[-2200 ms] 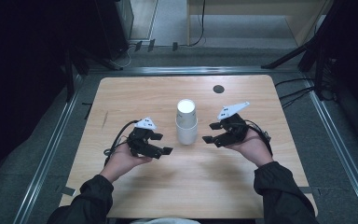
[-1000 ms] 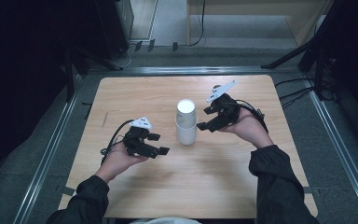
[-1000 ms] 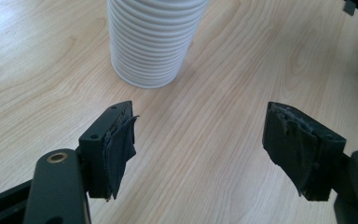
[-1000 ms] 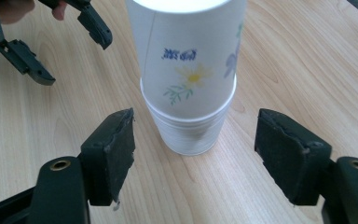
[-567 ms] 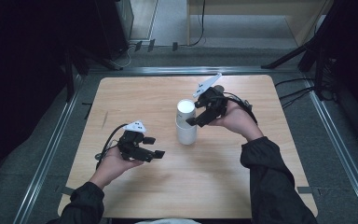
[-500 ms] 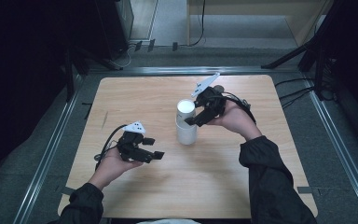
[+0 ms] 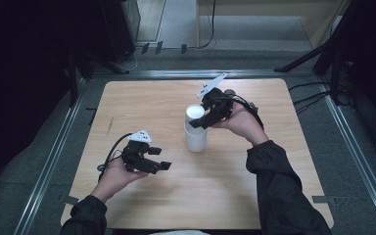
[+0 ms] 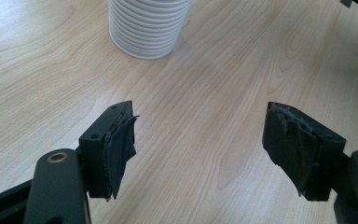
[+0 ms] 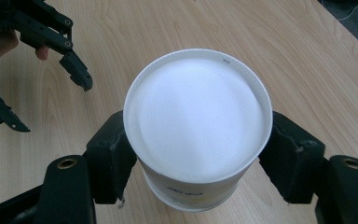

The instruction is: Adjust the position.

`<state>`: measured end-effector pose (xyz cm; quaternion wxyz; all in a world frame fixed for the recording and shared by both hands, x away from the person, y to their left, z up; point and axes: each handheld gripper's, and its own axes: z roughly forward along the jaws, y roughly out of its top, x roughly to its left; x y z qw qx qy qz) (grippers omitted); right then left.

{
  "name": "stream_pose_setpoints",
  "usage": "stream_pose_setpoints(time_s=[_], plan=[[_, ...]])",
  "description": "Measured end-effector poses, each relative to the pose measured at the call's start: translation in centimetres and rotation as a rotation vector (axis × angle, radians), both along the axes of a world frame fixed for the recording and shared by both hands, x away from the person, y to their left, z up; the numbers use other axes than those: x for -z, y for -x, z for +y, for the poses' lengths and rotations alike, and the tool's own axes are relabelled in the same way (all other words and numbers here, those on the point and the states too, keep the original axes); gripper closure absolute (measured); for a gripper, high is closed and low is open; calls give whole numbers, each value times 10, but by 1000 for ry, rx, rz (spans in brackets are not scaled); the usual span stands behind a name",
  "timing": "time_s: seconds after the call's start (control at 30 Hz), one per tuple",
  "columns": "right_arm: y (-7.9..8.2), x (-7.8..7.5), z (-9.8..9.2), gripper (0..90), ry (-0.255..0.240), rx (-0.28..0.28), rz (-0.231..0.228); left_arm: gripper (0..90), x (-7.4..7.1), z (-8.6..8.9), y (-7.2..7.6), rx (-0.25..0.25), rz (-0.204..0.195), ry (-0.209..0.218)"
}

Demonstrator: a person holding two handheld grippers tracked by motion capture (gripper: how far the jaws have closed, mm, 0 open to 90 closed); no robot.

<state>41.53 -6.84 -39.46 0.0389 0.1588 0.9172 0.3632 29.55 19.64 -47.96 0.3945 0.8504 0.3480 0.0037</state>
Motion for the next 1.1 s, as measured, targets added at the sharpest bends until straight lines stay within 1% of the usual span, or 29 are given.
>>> stream_pose_setpoints(time_s=[0.27, 0.43, 0.57, 0.67, 0.77, 0.87, 0.97, 1.03, 1.07, 1.1], plan=[[3, -5, 0, 331, -3, 14, -15, 253, 0, 0, 0, 7, -3, -5], [4, -11, -2, 330, -34, 18, -21, 253, 0, 0, 0, 8, -3, -4], [4, -10, -3, 326, -30, 21, -22, 253, 1, -1, 0, 11, -2, -12], [3, -11, -4, 320, -45, 24, -24, 253, 1, -2, -1, 9, -4, -10], [4, -13, -5, 340, -59, 27, -24, 254, 1, -5, -4, 9, -10, -10], [5, -16, -5, 345, -58, 27, -40, 253, 3, -8, -10, 7, -12, -7], [7, -19, -6, 344, -67, 34, -46, 253, 3, -8, -15, -13, -20, 10], [8, -20, -7, 344, -76, 41, -50, 253, 2, -9, -21, -27, -21, 30], [8, -22, -8, 345, -90, 52, -43, 253, 2, -10, -24, -31, -28, 31], [8, -22, -8, 345, -90, 52, -43, 253, 2, -12, -27, -40, -33, 29]])
